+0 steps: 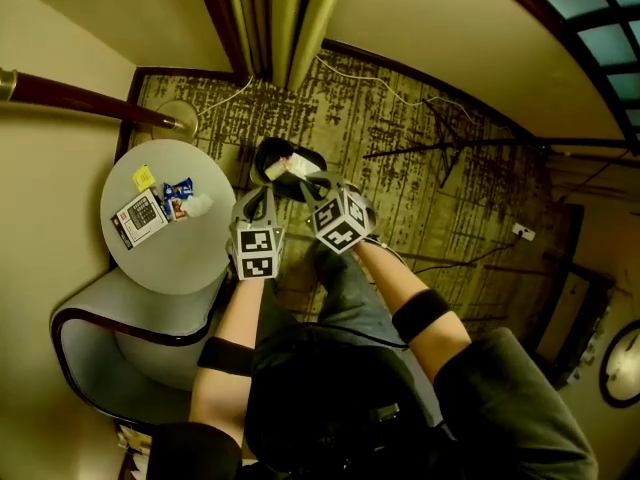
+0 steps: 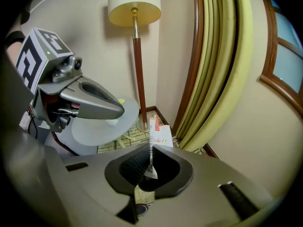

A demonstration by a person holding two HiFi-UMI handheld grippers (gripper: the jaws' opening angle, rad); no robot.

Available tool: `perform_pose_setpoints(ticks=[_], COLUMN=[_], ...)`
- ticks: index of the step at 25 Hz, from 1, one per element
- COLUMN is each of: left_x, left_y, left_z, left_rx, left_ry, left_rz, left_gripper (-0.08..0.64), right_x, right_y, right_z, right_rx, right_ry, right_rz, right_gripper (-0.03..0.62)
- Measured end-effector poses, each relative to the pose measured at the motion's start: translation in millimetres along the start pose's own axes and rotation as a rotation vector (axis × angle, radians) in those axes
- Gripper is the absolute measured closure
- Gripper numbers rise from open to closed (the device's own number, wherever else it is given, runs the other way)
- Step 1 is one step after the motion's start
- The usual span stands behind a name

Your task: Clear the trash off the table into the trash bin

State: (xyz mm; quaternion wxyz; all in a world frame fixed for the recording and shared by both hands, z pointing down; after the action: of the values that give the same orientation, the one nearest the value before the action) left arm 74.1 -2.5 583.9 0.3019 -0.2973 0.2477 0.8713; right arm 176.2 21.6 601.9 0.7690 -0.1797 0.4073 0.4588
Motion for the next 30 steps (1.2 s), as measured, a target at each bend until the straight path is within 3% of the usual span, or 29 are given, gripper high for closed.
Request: perform_pose_setpoints(ticks=[8,20,30], left_x=[-94.2,-225.6,-280.0], left_y=[11.4,56.8,81.0], left_z=[72.6,181.7,245.8], left_rx=[-0.026,0.031,0.055], left_ry=[0.114,0.155,0.192], left_rz=[0.015,0.016,0.003], left_gripper=[0.560,0.560,0.560], right_x=[-109.1,-263.2,-334.5], right_y=[1.5,24.8,39.6], right_z=[92.2,221.1,270.3], right_rx=[-0.055,-0.151,-0.132], right_ry=[0.053,0.138,0.174], right_rz=[-0.048,-0.081,-0.099], right_gripper=[0.558,0.551,0.533])
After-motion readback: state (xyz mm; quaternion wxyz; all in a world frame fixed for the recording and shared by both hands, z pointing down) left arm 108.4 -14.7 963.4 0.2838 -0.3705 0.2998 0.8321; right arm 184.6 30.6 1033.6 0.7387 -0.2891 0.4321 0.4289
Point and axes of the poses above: the fingertips, and each gripper's own axes: x backward along the fingers, y to its left, z out of its underside, the point moved 4 cm from there along x, backward along the fingers, and after that the axes turned 8 degrees about x, right-handed, at the moved point
